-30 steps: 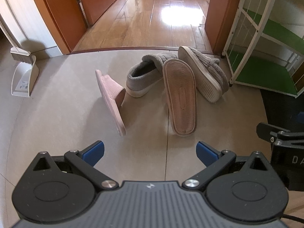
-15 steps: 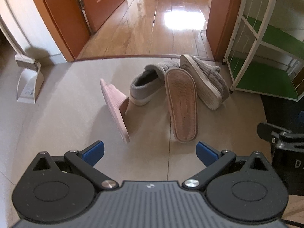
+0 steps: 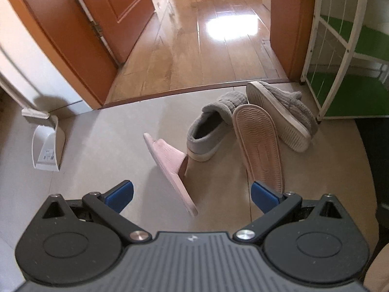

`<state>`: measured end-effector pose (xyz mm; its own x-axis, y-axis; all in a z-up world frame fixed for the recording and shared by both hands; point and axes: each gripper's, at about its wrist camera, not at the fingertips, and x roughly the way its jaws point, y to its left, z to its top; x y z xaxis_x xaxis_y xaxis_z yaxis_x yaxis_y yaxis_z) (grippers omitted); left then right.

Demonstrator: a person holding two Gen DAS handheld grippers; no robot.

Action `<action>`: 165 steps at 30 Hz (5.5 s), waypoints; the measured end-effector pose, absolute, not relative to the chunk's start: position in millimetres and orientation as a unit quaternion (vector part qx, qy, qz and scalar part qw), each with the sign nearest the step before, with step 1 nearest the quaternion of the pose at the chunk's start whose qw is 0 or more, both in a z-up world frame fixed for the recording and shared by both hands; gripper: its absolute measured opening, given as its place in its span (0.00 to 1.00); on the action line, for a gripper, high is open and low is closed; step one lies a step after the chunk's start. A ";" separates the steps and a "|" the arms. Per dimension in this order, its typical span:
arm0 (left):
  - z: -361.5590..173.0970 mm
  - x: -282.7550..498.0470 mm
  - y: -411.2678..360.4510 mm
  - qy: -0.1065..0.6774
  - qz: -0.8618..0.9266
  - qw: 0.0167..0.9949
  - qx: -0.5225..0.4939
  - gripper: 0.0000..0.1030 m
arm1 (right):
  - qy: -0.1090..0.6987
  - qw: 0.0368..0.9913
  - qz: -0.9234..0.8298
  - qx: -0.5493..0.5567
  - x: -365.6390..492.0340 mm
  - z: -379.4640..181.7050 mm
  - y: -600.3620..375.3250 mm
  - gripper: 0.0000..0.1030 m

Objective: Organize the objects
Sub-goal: 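Move the left gripper toward the sole-up pink slipper, then close the left gripper on the sole-up pink slipper's edge, then lift and turn the pink slipper upright with the left gripper, lower it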

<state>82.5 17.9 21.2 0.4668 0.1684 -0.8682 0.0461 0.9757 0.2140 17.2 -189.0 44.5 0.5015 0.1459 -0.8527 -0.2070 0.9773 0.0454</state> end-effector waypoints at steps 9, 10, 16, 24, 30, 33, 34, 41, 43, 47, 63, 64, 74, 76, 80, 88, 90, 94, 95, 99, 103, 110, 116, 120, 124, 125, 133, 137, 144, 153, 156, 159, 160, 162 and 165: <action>-24.7 105.5 20.4 0.512 0.015 0.853 0.100 0.99 | 0.478 0.869 0.120 -0.052 14.0 26.2 -182.8 1.00; -31.7 106.8 20.2 0.514 0.013 0.851 0.111 0.99 | 0.477 0.869 0.121 -0.056 12.9 23.1 -182.3 1.00; -41.0 114.5 24.3 0.517 -0.002 0.849 0.107 0.97 | 0.481 0.864 0.134 -0.068 5.5 10.0 -182.2 1.00; -53.4 132.8 18.9 0.529 -0.039 0.848 0.022 0.98 | 0.492 0.858 0.126 -0.074 4.0 4.3 -181.2 1.00; -106.1 151.6 -16.1 0.541 -0.043 0.840 -0.006 0.98 | 0.482 0.863 0.125 -0.091 0.7 9.4 -184.6 1.00; -131.2 155.9 -36.7 0.526 -0.054 0.848 -0.026 0.98 | 0.484 0.861 0.135 -0.077 -1.1 13.4 -193.0 1.00; -139.8 158.0 -42.5 0.526 -0.060 0.848 -0.026 0.98 | 0.485 0.860 0.136 -0.076 -2.6 14.1 -196.3 1.00; -197.7 171.1 -40.9 0.526 -0.043 0.848 -0.046 0.98 | 0.485 0.862 0.121 -0.087 -11.0 14.5 -219.1 1.00; -209.2 176.7 -35.9 0.530 -0.038 0.845 -0.060 0.98 | 0.489 0.860 0.125 -0.079 -12.5 14.5 -223.4 1.00; -224.2 189.0 -33.7 0.527 -0.058 0.843 -0.087 0.98 | 0.499 0.853 0.133 -0.080 -13.8 9.8 -223.6 1.00; -254.2 207.5 -25.1 0.523 -0.076 0.841 -0.117 0.69 | 0.503 0.847 0.127 -0.121 -20.0 1.6 -213.7 1.00; -252.5 206.9 -24.7 0.521 -0.078 0.842 -0.116 0.63 | 0.503 0.847 0.126 -0.120 -20.1 1.5 -214.1 1.00; -228.2 194.3 -28.9 0.508 -0.073 0.856 -0.066 0.40 | 0.500 0.848 0.130 -0.120 -22.3 3.0 -213.6 1.00; -223.1 191.5 -29.1 0.507 -0.066 0.857 -0.060 0.40 | 0.498 0.848 0.131 -0.123 -24.0 4.2 -212.1 1.00; -209.5 179.9 -30.7 0.509 -0.057 0.857 -0.048 0.20 | 0.497 0.848 0.136 -0.124 -23.3 3.7 -212.4 1.00; -192.1 154.7 -37.1 0.537 -0.077 0.840 -0.034 0.12 | 0.519 0.837 0.137 -0.104 -21.1 -3.4 -215.6 1.00; -195.3 151.1 -34.5 0.544 -0.073 0.834 -0.047 0.18 | 0.521 0.835 0.141 -0.108 -23.8 -6.5 -216.4 1.00; -206.1 145.7 -27.7 0.555 -0.062 0.827 -0.064 0.25 | 0.517 0.834 0.143 -0.129 -26.6 -24.0 -208.7 1.00; -209.3 144.4 -26.5 0.558 -0.058 0.825 -0.067 0.26 | 0.517 0.831 0.155 -0.133 -26.3 -29.9 -204.5 1.00; -222.0 136.8 -17.1 0.559 -0.047 0.824 -0.081 0.30 | 0.530 0.817 0.193 -0.125 -22.0 -46.0 -191.6 1.00; -232.9 125.9 4.1 0.552 -0.020 0.824 -0.126 0.53 | 0.535 0.795 0.245 -0.146 -26.8 -58.5 -187.0 1.00; -267.5 112.3 14.9 0.563 -0.039 0.807 -0.171 0.63 | 0.561 0.780 0.250 -0.116 -16.8 -82.6 -181.5 1.00; -276.5 128.1 -4.3 0.550 -0.086 0.809 -0.187 0.55 | 0.583 0.760 0.251 -0.138 -34.7 -64.3 -190.6 1.00; -270.7 132.2 -9.2 0.538 -0.091 0.815 -0.192 0.42 | 0.564 0.770 0.258 -0.153 -45.5 -52.0 -191.8 1.00; -249.5 130.2 -21.6 0.521 -0.087 0.830 -0.177 0.27 | 0.548 0.779 0.260 -0.159 -43.8 -49.1 -187.2 1.00; -242.2 130.3 -26.9 0.517 -0.087 0.834 -0.170 0.24 | 0.547 0.780 0.258 -0.158 -42.1 -47.8 -188.2 1.00; -187.8 134.8 -54.8 0.493 -0.087 0.860 -0.097 0.18 | 0.514 0.812 0.228 -0.158 -36.4 -33.8 -203.5 1.00; -166.6 118.7 -60.7 0.503 -0.092 0.859 -0.041 0.17 | 0.506 0.817 0.224 -0.160 -34.6 -24.2 -209.1 1.00; -147.4 69.9 -83.3 0.548 -0.114 0.828 -0.024 0.17 | 0.493 0.823 0.226 -0.167 -39.3 -12.5 -224.1 1.00; -123.4 34.1 -101.9 0.553 -0.157 0.819 -0.001 0.65 | 0.523 0.804 0.215 -0.184 -44.5 -19.3 -238.5 1.00; -136.3 37.0 -101.4 0.542 -0.153 0.825 0.056 0.66 | 0.530 0.797 0.218 -0.190 -45.9 -14.0 -242.9 1.00; -166.5 33.3 -100.7 0.542 -0.157 0.817 0.114 0.66 | 0.530 0.790 0.224 -0.211 -50.1 -10.8 -250.8 1.00; -178.1 34.3 -101.0 0.546 -0.157 0.813 0.126 0.66 | 0.529 0.791 0.221 -0.215 -50.4 -11.5 -253.1 1.00; -201.0 34.8 -101.2 0.552 -0.153 0.806 0.147 0.63 | 0.524 0.797 0.216 -0.211 -51.2 -12.5 -256.8 1.00; -230.1 43.0 -101.1 0.568 -0.137 0.798 0.150 0.43 | 0.524 0.803 0.213 -0.188 -49.1 -18.4 -260.2 1.00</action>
